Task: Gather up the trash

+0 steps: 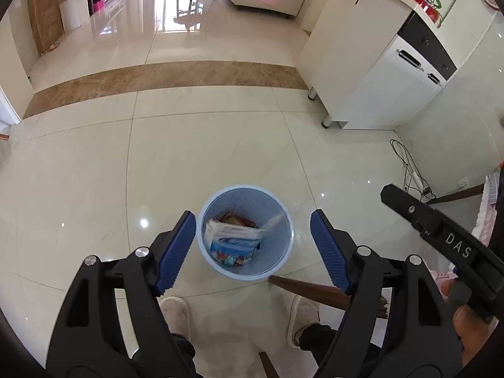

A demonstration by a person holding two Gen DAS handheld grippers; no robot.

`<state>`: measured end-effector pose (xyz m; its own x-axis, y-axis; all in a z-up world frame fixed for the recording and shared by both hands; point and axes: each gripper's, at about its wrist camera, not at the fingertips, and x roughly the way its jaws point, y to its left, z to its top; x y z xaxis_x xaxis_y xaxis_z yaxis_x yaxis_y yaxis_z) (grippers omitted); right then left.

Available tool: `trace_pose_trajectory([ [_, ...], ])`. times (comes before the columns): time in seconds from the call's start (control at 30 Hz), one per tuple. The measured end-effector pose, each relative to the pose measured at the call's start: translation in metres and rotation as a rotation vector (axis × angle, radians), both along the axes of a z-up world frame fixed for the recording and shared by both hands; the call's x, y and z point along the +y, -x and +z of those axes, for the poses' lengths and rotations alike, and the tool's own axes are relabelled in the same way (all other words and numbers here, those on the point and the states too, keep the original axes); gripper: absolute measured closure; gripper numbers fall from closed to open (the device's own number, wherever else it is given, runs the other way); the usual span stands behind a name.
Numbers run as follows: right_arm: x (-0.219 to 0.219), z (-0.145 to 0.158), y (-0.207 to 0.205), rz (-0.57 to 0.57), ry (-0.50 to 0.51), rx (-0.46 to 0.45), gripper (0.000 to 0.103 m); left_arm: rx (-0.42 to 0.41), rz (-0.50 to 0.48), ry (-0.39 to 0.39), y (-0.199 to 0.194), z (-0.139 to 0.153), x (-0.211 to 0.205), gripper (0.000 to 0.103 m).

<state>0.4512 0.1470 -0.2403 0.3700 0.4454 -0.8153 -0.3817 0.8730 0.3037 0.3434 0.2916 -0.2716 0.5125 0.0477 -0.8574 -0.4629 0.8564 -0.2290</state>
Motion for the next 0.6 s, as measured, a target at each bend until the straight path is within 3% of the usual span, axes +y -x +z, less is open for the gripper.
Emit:
trace_pose_trajectory([
  [0.17,0.002,0.0,0.018,0.021,0.027,-0.01,0.052,0.009,-0.009,-0.015,0.007,0.004,-0.009,0.028],
  [0.27,-0.003,0.016,0.037,0.033,0.043,-0.059,0.048,-0.006,-0.019,-0.041,0.016,0.019,-0.017,0.027],
  [0.6,-0.059,0.107,0.118,-0.01,0.024,-0.262,0.041,-0.158,-0.053,-0.195,0.079,0.118,-0.076,0.023],
])
